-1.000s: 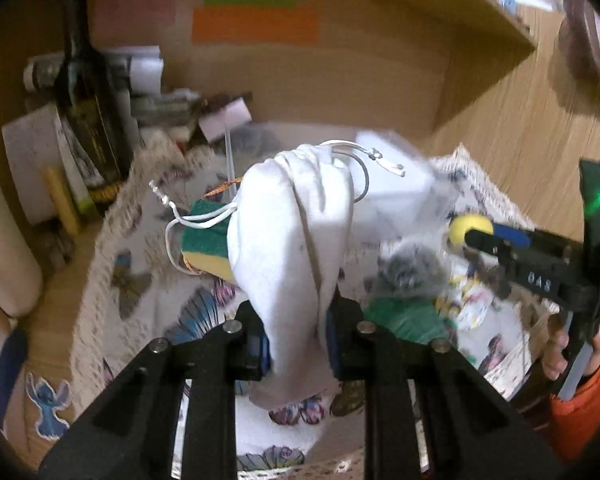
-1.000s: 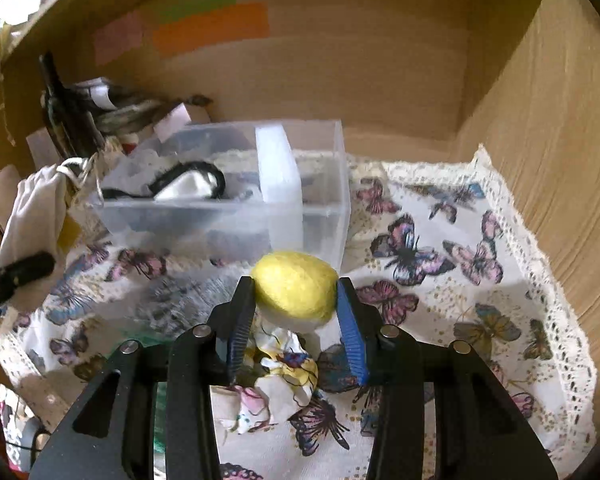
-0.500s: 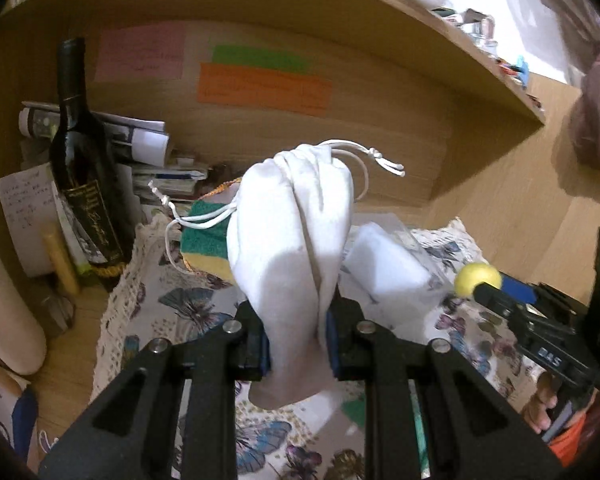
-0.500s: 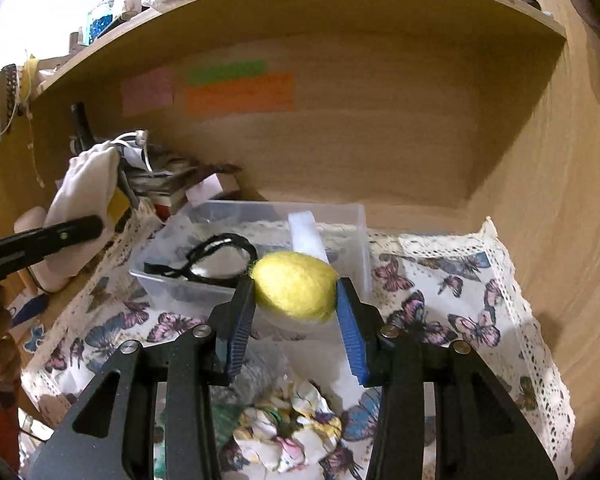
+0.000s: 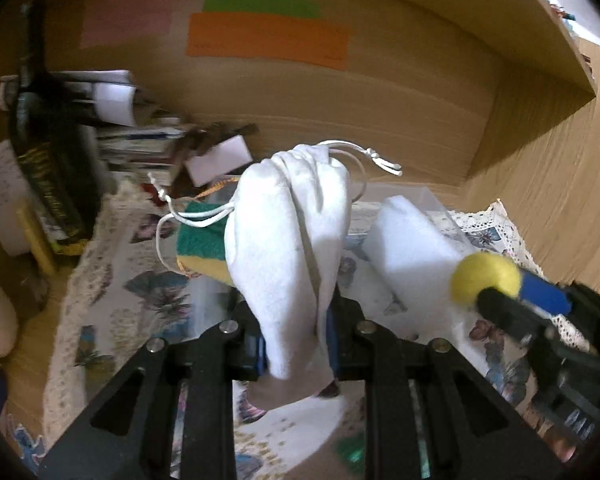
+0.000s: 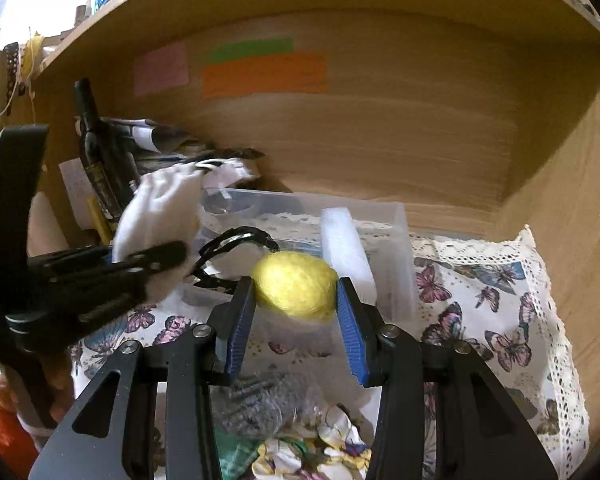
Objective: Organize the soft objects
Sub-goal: 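Carry the drawstring bag and yellow ball into the clear box and release both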
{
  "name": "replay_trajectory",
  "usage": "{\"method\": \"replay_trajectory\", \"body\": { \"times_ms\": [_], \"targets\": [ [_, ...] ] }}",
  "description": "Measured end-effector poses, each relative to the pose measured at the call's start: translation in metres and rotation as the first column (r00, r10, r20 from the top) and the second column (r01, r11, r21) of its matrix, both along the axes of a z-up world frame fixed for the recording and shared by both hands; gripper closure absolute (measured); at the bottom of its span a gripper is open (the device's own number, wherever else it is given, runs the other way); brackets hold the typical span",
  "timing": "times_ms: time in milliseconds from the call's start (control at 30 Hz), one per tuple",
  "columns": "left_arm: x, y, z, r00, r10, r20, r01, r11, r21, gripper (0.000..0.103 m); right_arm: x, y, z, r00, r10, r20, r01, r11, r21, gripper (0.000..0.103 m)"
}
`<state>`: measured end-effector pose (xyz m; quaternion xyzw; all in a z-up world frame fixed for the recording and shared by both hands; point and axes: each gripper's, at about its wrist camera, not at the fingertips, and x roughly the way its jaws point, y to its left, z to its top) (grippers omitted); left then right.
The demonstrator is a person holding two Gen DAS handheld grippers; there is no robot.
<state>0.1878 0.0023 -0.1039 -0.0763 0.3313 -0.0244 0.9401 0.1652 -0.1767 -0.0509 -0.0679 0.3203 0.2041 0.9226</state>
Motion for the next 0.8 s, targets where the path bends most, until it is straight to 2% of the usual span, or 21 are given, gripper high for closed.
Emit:
{"method": "replay_trajectory", "body": {
  "times_ms": [100, 200, 267, 333, 500, 567, 633, 800],
  "targets": [
    [0.014, -0.009, 0.000, 0.999, -0.027, -0.019, 0.027, 0.999, -0.018, 0.082, 0.011, 0.006, -0.003, 1.000, 0.008, -0.011, -0.008, 1.000, -0.025, 0.065],
    [0.031, -0.022, -0.006, 0.998, -0.051, -0.046, 0.052, 0.999, 0.016, 0.082, 0.023, 0.010, -0.007, 1.000, 0.014, -0.021, -0.015, 0.998, -0.056, 0.065],
    [0.038, -0.024, -0.010, 0.996, -0.067, -0.065, 0.068, 0.998, 0.013, 0.080, 0.031, 0.012, -0.011, 0.999, 0.015, -0.032, -0.017, 0.997, -0.073, 0.065],
    [0.042, -0.021, -0.015, 0.993, -0.078, -0.089, 0.078, 0.997, -0.005, 0.073, 0.037, 0.013, -0.014, 0.998, 0.020, -0.051, -0.024, 0.997, -0.076, 0.065],
    [0.045, -0.005, -0.019, 0.986, -0.109, -0.127, 0.097, 0.991, -0.096, 0.066, 0.048, 0.019, -0.025, 0.995, 0.044, -0.089, -0.051, 0.995, -0.085, 0.065],
    [0.042, 0.000, -0.016, 0.986, -0.117, -0.121, 0.105, 0.989, -0.102, 0.060, 0.049, 0.021, -0.027, 0.996, 0.049, -0.081, -0.056, 0.994, -0.096, 0.065],
    [0.034, 0.004, -0.010, 0.989, -0.115, -0.092, 0.106, 0.990, -0.093, 0.048, 0.050, 0.023, -0.027, 0.995, 0.053, -0.079, -0.061, 0.993, -0.102, 0.064],
    [0.012, 0.010, 0.009, 0.994, -0.110, -0.016, 0.109, 0.993, -0.050, 0.040, 0.051, 0.030, -0.028, 0.995, 0.063, -0.079, -0.072, 0.991, -0.110, 0.062]
  ]
}}
